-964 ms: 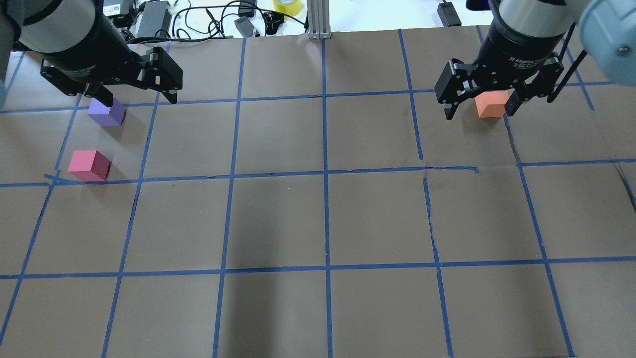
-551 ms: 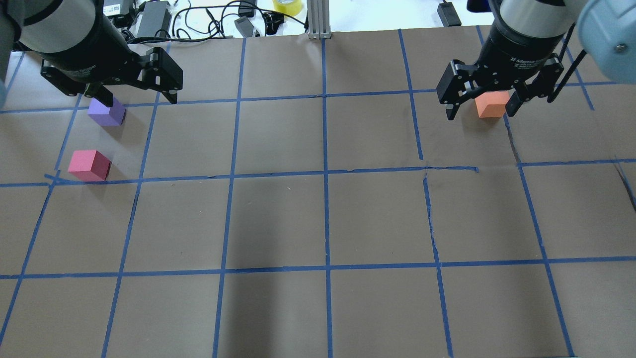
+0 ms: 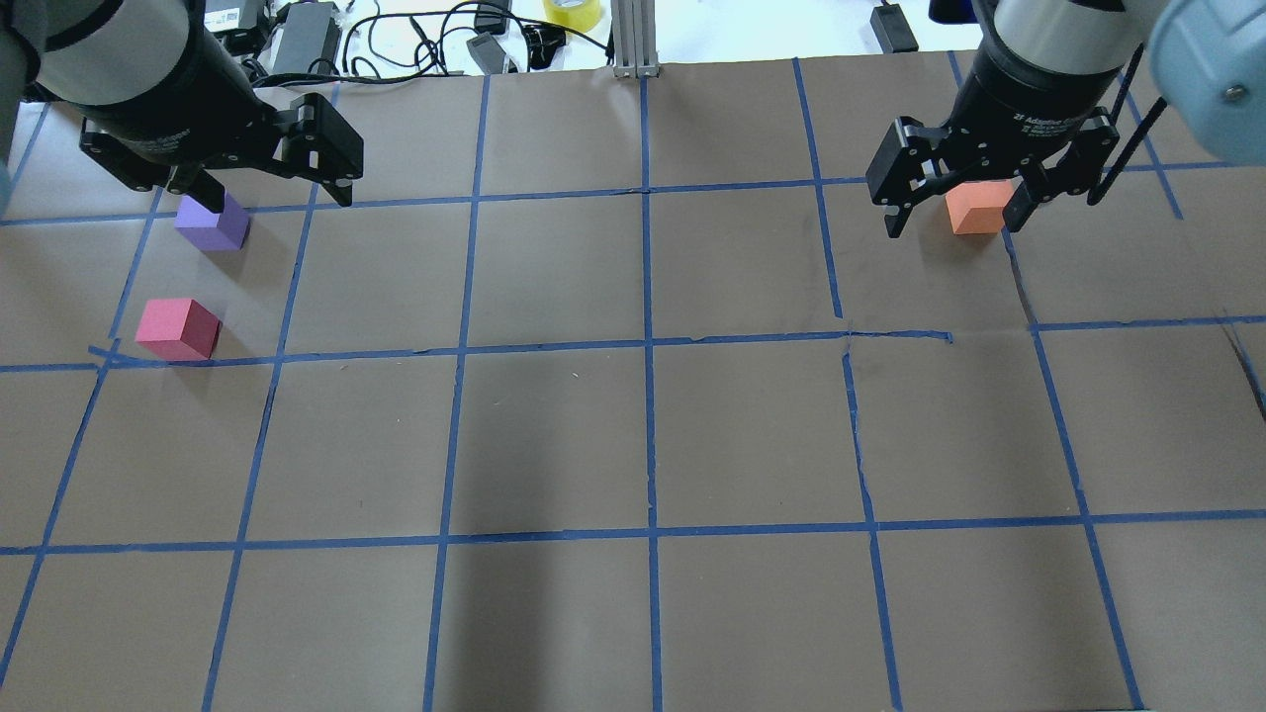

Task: Arrange blocks in a line

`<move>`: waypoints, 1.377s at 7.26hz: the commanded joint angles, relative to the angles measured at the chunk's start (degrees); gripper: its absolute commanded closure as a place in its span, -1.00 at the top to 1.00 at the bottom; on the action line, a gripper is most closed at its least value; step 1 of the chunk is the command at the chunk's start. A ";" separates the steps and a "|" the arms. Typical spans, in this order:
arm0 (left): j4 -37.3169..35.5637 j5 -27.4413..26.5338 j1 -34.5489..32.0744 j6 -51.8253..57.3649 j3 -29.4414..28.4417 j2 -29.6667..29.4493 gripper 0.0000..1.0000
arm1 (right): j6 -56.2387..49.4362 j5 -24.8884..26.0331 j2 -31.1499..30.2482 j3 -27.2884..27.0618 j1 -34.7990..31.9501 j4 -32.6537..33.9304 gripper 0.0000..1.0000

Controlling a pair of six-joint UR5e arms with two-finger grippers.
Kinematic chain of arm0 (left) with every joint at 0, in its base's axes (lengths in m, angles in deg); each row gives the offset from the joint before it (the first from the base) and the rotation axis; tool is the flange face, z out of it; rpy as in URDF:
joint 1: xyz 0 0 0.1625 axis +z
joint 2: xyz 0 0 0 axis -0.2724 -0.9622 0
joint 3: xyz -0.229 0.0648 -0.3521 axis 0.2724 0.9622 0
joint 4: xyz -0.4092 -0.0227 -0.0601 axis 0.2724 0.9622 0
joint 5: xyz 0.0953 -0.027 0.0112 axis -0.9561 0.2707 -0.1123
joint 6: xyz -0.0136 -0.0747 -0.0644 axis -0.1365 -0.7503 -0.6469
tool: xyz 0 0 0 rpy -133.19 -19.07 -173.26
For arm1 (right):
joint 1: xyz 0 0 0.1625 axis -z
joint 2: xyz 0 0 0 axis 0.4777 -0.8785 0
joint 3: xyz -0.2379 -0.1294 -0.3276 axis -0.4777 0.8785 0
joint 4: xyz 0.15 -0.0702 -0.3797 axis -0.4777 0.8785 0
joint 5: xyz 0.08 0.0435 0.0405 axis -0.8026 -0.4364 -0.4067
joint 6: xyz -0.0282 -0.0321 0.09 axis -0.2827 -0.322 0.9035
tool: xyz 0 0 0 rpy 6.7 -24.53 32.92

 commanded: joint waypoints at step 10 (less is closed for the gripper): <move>0.00 0.05 -0.14 -0.04 0.09 -0.16 1.00 | -1.03 0.36 0.52 0.01 0.00 4.43 1.00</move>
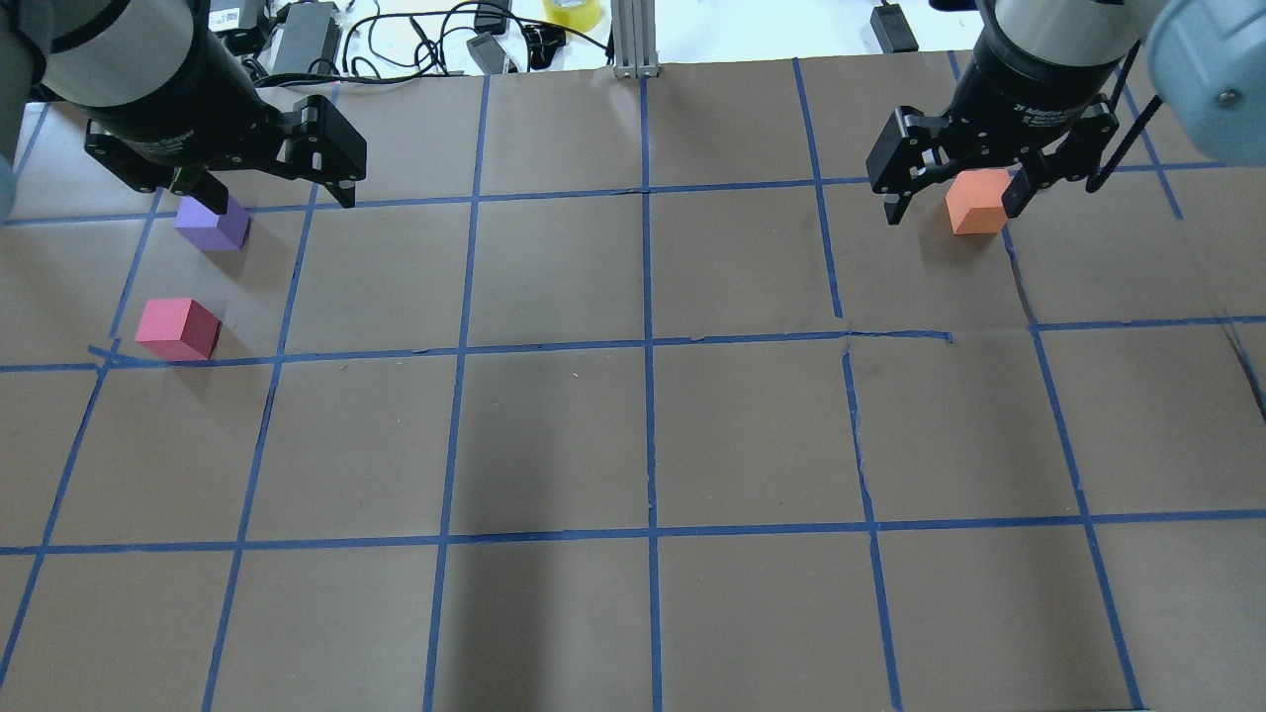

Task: Arrange blocks in a line

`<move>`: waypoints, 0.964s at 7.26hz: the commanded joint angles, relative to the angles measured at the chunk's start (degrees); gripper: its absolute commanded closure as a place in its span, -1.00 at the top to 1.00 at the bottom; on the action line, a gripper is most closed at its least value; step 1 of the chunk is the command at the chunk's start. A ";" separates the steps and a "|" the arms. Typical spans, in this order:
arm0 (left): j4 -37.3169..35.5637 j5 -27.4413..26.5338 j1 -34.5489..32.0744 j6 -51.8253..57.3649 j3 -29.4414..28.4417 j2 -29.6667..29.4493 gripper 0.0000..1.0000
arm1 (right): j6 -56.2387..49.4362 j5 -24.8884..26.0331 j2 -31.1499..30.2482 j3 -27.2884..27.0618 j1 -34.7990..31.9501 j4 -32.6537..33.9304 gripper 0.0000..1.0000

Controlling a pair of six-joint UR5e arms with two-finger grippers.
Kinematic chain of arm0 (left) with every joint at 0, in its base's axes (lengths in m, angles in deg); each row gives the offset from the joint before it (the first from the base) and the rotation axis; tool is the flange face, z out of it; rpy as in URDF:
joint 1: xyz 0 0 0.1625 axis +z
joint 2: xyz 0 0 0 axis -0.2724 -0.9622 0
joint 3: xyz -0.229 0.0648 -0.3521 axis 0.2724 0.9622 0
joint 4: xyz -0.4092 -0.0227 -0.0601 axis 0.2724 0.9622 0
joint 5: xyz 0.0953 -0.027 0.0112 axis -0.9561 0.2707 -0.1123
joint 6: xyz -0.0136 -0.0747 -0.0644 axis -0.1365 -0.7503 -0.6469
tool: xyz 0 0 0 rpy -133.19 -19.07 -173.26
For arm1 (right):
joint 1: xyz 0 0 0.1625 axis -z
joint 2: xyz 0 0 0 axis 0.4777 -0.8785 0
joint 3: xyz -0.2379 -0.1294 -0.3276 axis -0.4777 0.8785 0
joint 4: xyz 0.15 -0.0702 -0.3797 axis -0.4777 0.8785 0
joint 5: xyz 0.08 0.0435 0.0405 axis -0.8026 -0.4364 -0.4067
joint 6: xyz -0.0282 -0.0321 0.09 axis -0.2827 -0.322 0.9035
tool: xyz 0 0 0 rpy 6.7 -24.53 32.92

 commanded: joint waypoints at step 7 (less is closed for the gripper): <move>0.18 0.17 -0.12 0.00 0.00 0.20 1.00 | -4.22 0.26 3.20 0.01 4.45 7.07 1.00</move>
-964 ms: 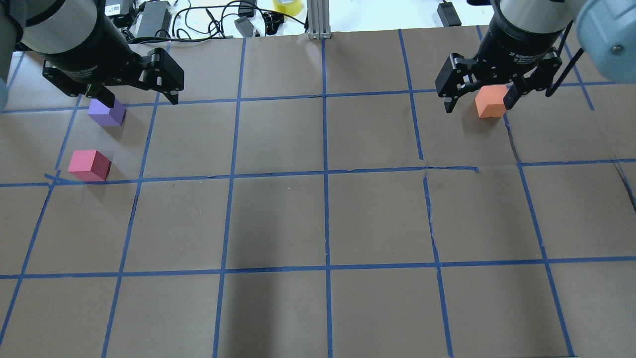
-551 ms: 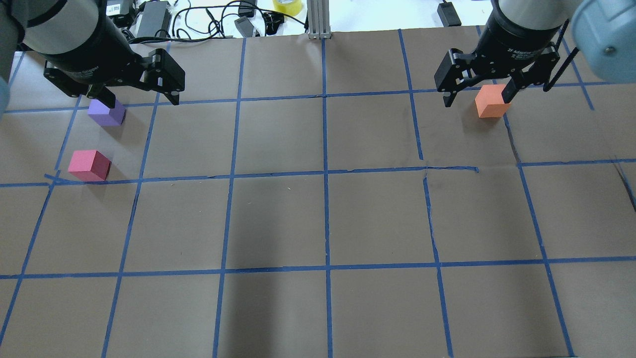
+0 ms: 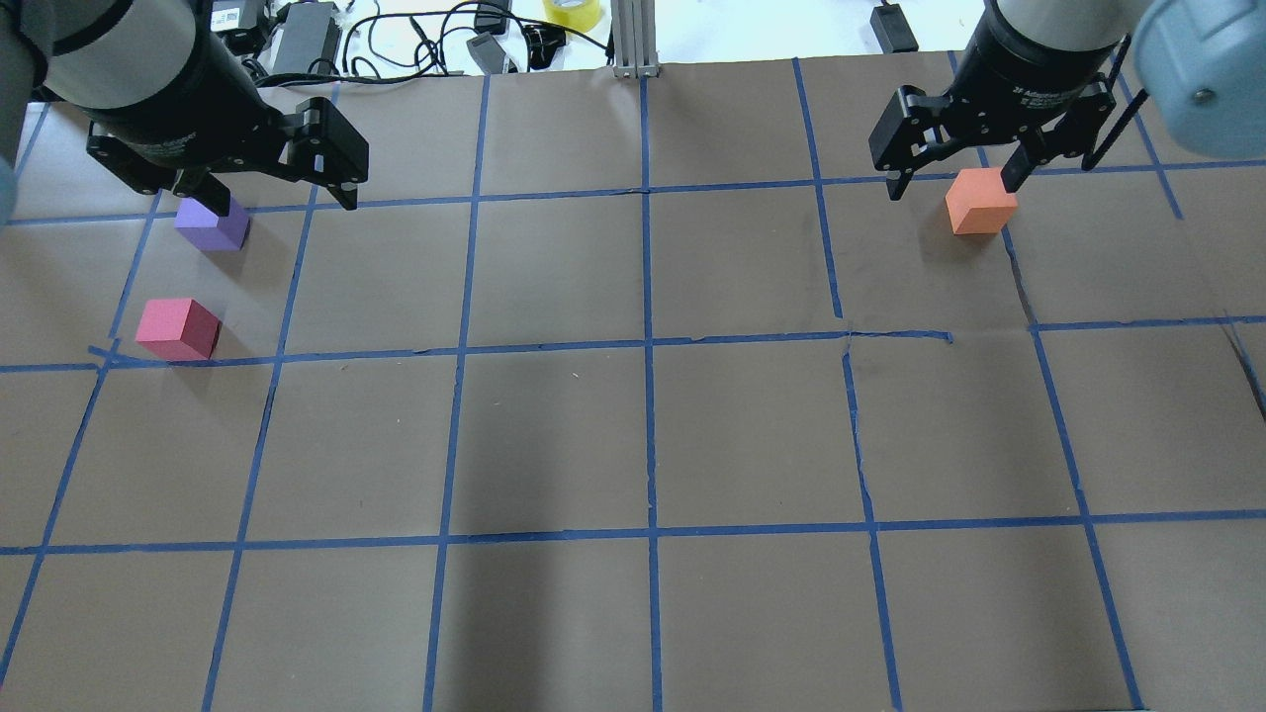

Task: Arrange blocks in a line
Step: 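Lower the right gripper over the orange cube and close on it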

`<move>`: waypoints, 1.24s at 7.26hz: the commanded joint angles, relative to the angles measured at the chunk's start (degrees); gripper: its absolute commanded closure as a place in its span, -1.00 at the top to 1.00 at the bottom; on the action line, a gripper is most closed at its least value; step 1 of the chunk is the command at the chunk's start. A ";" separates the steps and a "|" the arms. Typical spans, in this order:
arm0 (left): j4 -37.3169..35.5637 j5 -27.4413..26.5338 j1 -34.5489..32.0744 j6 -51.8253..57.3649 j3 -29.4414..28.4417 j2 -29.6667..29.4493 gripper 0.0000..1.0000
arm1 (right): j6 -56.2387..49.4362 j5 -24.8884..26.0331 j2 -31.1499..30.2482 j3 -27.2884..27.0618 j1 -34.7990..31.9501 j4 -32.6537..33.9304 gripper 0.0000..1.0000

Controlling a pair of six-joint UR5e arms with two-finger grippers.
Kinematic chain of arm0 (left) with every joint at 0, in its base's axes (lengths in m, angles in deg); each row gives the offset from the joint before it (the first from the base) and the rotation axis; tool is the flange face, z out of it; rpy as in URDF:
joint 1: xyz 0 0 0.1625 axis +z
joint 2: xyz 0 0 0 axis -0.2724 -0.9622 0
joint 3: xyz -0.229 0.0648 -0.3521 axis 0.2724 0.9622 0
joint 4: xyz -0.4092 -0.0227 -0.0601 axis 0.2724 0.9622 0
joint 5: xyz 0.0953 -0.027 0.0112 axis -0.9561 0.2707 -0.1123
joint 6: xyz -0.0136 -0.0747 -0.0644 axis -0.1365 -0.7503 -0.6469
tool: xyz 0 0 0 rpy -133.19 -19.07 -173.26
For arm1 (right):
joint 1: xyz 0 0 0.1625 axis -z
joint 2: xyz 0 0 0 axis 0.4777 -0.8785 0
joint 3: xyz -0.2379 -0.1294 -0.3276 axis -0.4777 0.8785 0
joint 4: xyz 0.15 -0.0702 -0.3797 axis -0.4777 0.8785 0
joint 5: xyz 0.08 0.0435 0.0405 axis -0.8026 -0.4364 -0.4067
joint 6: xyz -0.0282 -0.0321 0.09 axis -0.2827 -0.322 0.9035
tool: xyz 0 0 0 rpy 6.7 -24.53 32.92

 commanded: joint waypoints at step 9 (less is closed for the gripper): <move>-0.15 0.37 -0.18 -0.04 -0.07 -0.79 1.00 | -9.63 -0.92 32.42 5.96 13.42 34.74 1.00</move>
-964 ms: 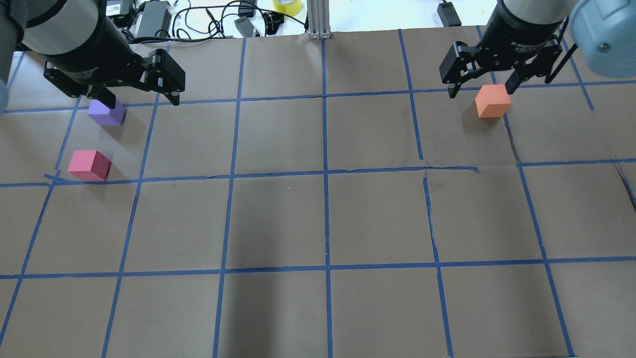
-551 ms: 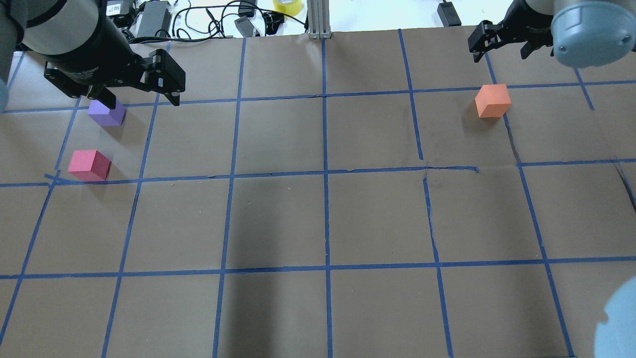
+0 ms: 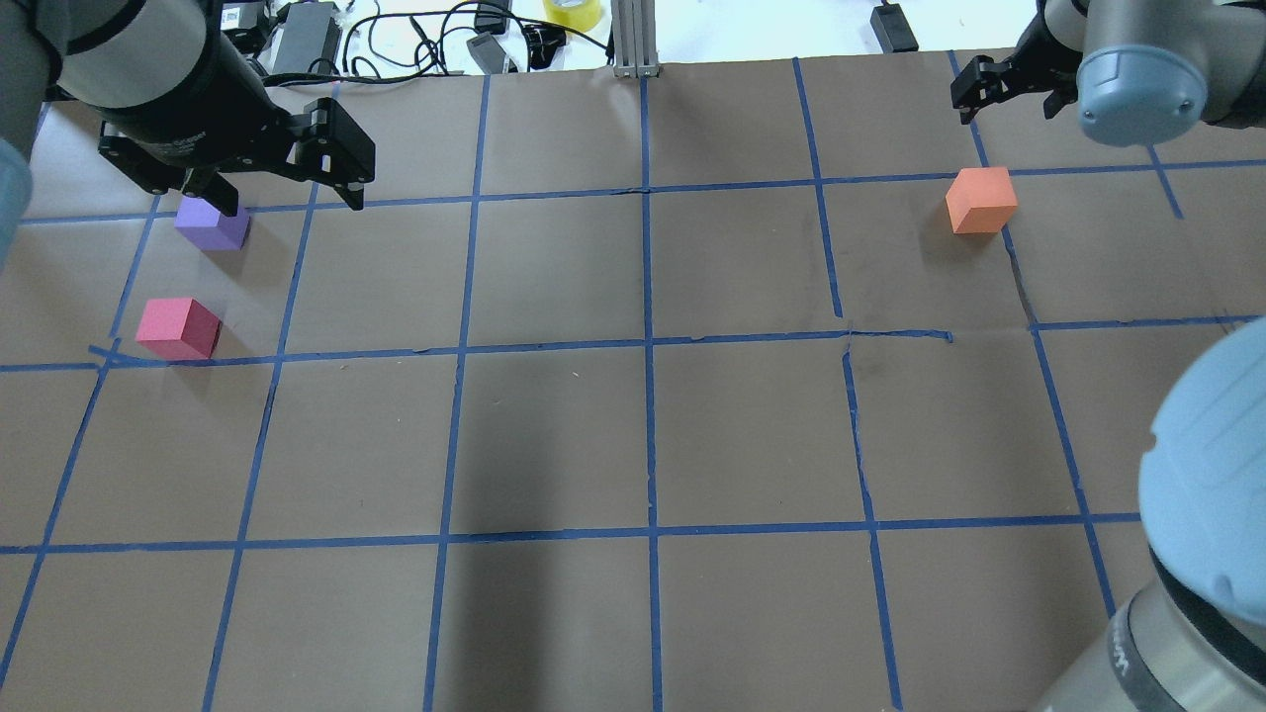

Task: Arrange blocks in a line
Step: 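Lower the right gripper over the orange cube and close on it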

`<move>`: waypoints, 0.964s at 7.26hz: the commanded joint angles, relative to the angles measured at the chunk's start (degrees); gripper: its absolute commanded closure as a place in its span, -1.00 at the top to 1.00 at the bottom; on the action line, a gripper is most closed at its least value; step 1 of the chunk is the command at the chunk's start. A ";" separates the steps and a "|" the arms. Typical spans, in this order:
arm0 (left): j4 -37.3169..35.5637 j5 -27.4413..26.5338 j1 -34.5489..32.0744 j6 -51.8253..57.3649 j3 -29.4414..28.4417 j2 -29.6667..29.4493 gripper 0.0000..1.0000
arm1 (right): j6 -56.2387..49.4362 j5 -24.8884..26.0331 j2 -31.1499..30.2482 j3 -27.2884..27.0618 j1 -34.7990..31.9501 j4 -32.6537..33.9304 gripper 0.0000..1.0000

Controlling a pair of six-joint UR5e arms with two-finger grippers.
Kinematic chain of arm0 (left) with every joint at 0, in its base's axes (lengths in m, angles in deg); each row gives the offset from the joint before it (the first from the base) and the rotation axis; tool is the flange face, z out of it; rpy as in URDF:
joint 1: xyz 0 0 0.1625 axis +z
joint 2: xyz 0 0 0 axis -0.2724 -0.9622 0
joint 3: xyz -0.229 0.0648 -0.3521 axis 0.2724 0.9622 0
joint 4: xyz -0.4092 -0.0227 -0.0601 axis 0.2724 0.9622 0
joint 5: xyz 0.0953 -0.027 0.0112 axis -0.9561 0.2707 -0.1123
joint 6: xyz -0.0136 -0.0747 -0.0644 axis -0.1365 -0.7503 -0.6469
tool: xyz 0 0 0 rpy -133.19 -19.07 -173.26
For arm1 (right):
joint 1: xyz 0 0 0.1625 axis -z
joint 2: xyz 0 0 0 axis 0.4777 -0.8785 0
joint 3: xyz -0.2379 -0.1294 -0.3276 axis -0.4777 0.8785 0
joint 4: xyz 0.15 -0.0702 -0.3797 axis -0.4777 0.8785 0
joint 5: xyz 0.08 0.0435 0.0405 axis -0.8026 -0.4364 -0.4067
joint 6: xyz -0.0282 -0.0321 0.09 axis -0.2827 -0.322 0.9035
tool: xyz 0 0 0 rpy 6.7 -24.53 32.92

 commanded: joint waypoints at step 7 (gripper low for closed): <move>-0.12 -0.05 0.00 0.00 -0.02 0.21 1.00 | 0.26 0.18 6.98 0.09 0.36 -2.45 -0.99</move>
